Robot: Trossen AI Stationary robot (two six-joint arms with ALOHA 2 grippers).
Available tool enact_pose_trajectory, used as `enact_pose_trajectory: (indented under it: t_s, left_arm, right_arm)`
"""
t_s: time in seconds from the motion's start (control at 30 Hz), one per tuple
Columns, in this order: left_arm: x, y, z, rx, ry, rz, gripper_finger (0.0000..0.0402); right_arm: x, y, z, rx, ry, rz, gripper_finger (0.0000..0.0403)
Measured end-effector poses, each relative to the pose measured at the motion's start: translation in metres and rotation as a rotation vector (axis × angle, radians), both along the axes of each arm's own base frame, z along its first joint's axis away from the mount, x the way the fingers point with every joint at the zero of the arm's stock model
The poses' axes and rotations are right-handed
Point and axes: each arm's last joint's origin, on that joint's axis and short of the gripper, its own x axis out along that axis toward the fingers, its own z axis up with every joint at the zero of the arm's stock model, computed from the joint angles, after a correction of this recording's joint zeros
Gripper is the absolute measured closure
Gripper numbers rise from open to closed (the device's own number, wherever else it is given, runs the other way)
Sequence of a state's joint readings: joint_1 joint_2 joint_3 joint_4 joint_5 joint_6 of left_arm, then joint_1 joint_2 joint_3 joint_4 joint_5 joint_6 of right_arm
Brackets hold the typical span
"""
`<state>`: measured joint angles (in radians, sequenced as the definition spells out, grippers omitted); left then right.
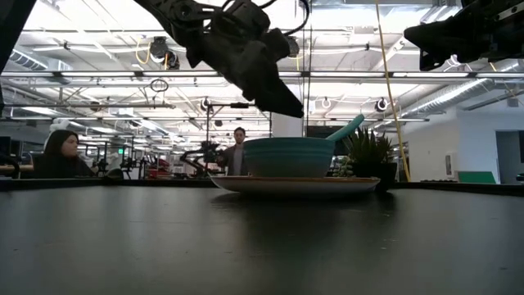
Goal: Set table place
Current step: Return to Home Position
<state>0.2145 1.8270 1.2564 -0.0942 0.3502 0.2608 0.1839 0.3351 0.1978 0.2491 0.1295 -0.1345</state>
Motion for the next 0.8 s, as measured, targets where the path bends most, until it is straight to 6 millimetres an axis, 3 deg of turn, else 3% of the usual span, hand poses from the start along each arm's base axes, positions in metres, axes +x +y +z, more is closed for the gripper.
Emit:
enact_pose_trajectory:
  t_s: [0.3,0.63,0.8]
  left_arm:
    - [-0.014,0.002,0.001,-0.097,0.016,-0.196,0.0389]
    - [-0.017,0.002,0.004,-0.105,-0.030,-0.242,0.0398]
    - [-0.023,0.003,0.018,-0.071,-0.073,-0.249,0.0399]
  right_arm:
    - [0.000,0.000,0.001,0.001,-0.008,0.000,0.0403]
    - [0.000,0.000,0.001,0.002,-0.013,0.001,0.0403]
    - [-0.001,0.000,0.002,0.004,-0.021,-0.001,0.0403]
